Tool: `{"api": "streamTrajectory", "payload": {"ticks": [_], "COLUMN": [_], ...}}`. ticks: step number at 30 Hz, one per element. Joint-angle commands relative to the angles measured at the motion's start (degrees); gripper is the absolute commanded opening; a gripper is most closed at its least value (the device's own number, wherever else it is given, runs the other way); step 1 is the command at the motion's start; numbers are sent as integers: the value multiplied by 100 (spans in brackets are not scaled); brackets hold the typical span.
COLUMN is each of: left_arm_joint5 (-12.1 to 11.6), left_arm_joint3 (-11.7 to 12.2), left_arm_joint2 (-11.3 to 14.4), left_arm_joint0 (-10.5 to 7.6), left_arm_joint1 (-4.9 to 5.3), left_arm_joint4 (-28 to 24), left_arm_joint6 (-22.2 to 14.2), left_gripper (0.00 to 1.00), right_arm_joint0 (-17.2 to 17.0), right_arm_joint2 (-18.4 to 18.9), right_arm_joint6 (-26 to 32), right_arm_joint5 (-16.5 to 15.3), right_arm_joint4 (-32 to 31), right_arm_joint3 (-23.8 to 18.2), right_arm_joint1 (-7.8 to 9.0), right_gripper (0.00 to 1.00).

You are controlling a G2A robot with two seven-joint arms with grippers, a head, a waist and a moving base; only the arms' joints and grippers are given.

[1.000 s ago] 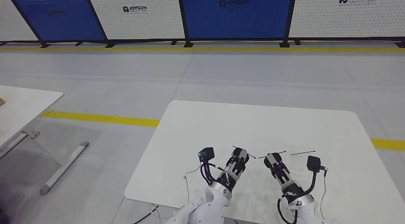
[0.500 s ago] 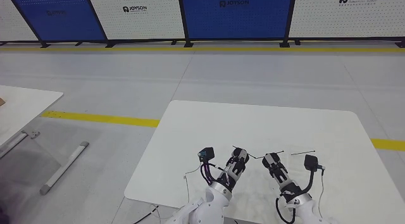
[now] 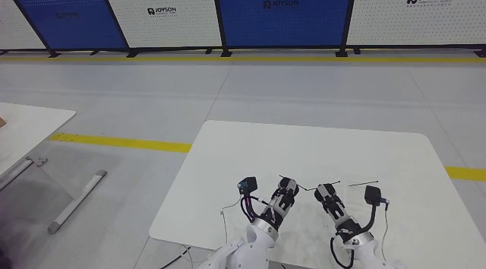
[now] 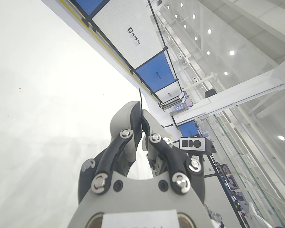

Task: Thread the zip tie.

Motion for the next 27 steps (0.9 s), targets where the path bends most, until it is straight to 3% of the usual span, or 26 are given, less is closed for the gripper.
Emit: {"api": "streamTrajectory", "payload": {"ticks": [1,18,27], "left_arm_joint5": [0,0,0], "left_arm_joint3": [0,0,0], "left_arm_joint2": [0,0,0], "left_arm_joint0": [0,0,0], "left_arm_joint1": [0,0,0], "left_arm_joint4": [0,0,0], "left_arm_joint6": [0,0,0], "left_gripper": [0,0,0], "right_arm_joint0": [14,39,-42], "right_arm_joint2": [8,-11,72], "right_arm_joint6": [-21,-3,6], "right_arm_joint5": [-17,85,-16], "right_arm_joint4": [37,-50,-19], "right_arm_joint3": [18,33,16], "right_arm_joint1": [-9,-67,-78], "right_gripper": [0,0,0]}}
